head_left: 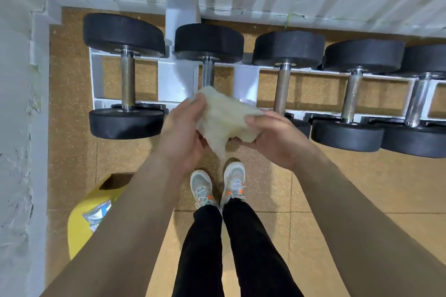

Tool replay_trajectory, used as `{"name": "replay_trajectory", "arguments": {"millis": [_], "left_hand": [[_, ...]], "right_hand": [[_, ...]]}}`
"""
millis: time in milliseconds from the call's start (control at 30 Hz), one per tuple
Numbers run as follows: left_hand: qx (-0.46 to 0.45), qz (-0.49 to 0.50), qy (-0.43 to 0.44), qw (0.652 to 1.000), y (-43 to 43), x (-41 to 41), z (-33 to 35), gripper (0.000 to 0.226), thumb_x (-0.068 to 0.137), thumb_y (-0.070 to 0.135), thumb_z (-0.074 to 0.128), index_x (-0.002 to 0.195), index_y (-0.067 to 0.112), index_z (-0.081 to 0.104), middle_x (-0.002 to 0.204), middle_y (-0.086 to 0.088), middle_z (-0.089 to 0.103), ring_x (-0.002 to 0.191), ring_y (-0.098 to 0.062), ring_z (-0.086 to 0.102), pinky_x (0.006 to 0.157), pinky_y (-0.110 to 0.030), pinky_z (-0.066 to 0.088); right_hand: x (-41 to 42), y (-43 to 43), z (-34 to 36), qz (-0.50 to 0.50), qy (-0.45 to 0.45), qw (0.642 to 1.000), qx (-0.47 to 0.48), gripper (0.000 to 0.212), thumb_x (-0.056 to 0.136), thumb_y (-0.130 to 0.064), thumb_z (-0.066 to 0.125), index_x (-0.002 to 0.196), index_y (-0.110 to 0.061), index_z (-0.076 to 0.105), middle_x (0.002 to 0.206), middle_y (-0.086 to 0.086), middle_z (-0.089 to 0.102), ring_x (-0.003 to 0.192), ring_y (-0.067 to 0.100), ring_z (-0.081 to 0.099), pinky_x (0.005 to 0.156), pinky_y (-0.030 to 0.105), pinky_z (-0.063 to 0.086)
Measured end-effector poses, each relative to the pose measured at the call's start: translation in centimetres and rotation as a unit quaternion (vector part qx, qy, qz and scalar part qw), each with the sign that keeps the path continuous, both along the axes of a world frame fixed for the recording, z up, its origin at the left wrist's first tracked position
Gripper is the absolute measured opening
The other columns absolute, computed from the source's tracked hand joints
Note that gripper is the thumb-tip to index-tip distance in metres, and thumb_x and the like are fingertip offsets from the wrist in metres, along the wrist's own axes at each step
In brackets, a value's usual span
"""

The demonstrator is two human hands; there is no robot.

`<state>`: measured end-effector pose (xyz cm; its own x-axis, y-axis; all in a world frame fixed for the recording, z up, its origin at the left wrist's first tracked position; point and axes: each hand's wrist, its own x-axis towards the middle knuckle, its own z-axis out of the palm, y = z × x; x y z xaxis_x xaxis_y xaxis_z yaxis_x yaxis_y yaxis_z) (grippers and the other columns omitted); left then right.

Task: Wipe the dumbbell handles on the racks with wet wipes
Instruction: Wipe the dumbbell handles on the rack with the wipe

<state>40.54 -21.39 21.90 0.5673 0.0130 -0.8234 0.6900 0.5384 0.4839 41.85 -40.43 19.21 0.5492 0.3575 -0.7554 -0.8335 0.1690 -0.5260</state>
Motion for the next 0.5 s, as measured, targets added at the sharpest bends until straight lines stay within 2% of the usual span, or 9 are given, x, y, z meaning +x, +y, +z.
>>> {"name": "replay_trajectory", "arguments": {"millis": [100,233,300,400,500], "left_hand": [[0.035,0.008,0.000,0.999,-0.6,0.2,-1.0,0.035,0.101,0.032,0.058,0.129,0.011,0.061,0.115,-0.010,0.073,0.103,-0.025,0.071,0.077,-0.042,0.060],[0.035,0.046,0.008,0.998,-2.7,1.1,-2.3,0.045,0.099,0.018,0.063,0.141,0.006,0.054,0.122,-0.010,0.071,0.099,-0.019,0.072,0.071,-0.030,0.059],[0.012,0.044,0.007,0.999,-4.1,1.5,-3.1,0.039,0.099,0.010,0.059,0.137,0.005,0.057,0.118,-0.010,0.071,0.097,-0.019,0.072,0.074,-0.030,0.059],[-0.051,0.030,0.001,0.998,-6.4,2.1,-4.5,0.035,0.098,0.002,0.052,0.132,0.007,0.059,0.115,-0.012,0.071,0.096,-0.024,0.071,0.076,-0.036,0.059],[-0.069,0.042,-0.006,0.997,-8.6,2.9,-6.4,0.035,0.091,-0.009,0.044,0.115,0.009,0.061,0.108,-0.014,0.069,0.100,-0.031,0.066,0.082,-0.043,0.056]], "right_hand": [[0.4,-1.9,-0.5,-0.017,0.000,1.000,-0.024,0.058,0.084,-0.023,0.067,0.134,0.005,0.058,0.120,0.023,0.061,0.106,0.037,0.059,0.085,0.044,0.049],[1.2,-5.6,-0.9,-0.012,-0.025,1.000,-0.005,0.035,0.083,-0.023,0.067,0.116,-0.013,0.075,0.110,0.010,0.073,0.098,0.025,0.069,0.076,0.034,0.058],[1.5,-7.3,-1.1,0.001,-0.025,0.999,0.026,0.043,0.084,-0.015,0.065,0.126,-0.009,0.069,0.112,0.010,0.071,0.098,0.024,0.068,0.072,0.030,0.057],[2.0,-9.4,-2.2,0.006,-0.021,0.999,0.027,0.051,0.086,-0.003,0.065,0.135,0.002,0.057,0.119,0.013,0.066,0.107,0.027,0.066,0.080,0.032,0.059],[3.1,-11.3,-3.7,-0.040,-0.009,0.998,-0.036,0.031,0.087,0.001,0.065,0.118,0.001,0.064,0.107,0.010,0.073,0.100,0.026,0.071,0.082,0.037,0.060]]}}
